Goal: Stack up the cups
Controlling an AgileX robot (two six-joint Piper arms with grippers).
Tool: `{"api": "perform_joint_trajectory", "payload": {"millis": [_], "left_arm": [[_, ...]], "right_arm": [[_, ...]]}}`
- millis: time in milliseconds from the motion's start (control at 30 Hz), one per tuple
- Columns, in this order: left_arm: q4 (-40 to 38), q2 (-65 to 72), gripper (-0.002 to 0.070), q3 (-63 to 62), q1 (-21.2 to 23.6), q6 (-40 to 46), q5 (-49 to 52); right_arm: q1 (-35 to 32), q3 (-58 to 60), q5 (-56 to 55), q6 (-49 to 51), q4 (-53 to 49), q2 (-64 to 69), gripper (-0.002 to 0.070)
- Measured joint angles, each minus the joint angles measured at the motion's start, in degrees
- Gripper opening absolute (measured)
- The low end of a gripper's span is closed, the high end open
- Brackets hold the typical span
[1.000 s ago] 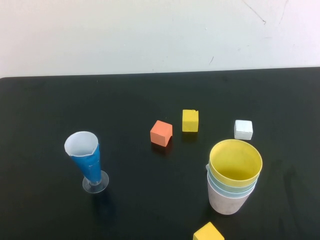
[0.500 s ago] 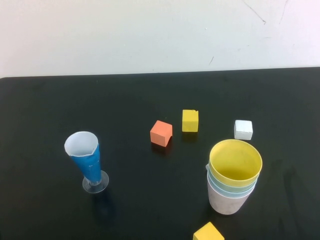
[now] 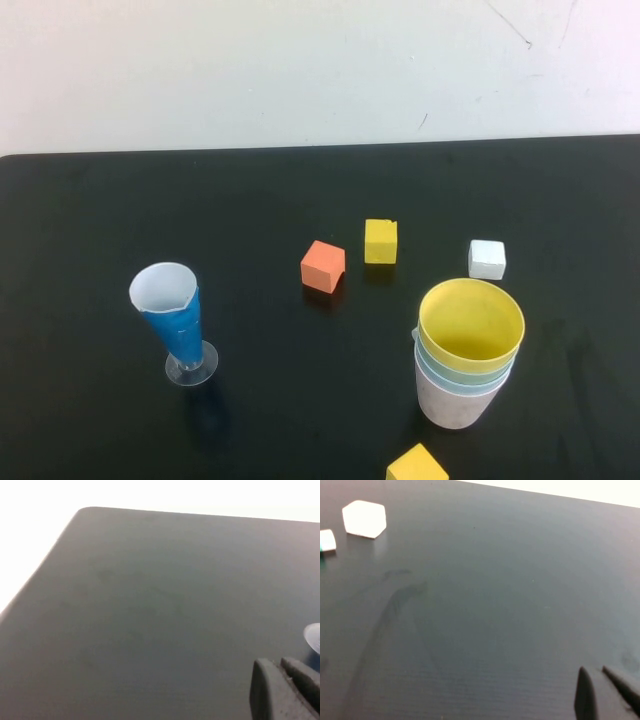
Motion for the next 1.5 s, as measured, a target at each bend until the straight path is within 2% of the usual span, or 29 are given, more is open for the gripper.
{"api": "perform_joint_trajectory", "payload": {"millis": [300, 1200, 1500], "left_arm": [[0.66, 0.0, -0.0002, 0.0, 1.21, 1.65, 4.23], [0.66, 0.0, -0.0002, -0.1, 1.21, 2.35, 4.62], [0.66, 0.0, -0.0002, -0.1, -0.57, 2.35, 4.71]], "right_arm": [[0.0, 0.0, 0.09, 0.0, -0.09, 0.0, -0.0002], [0.0, 0.0, 0.23, 0.0, -0.09, 0.0, -0.0002], [0.0, 0.0, 0.23, 0.0, -0.09, 0.0, -0.0002]]}}
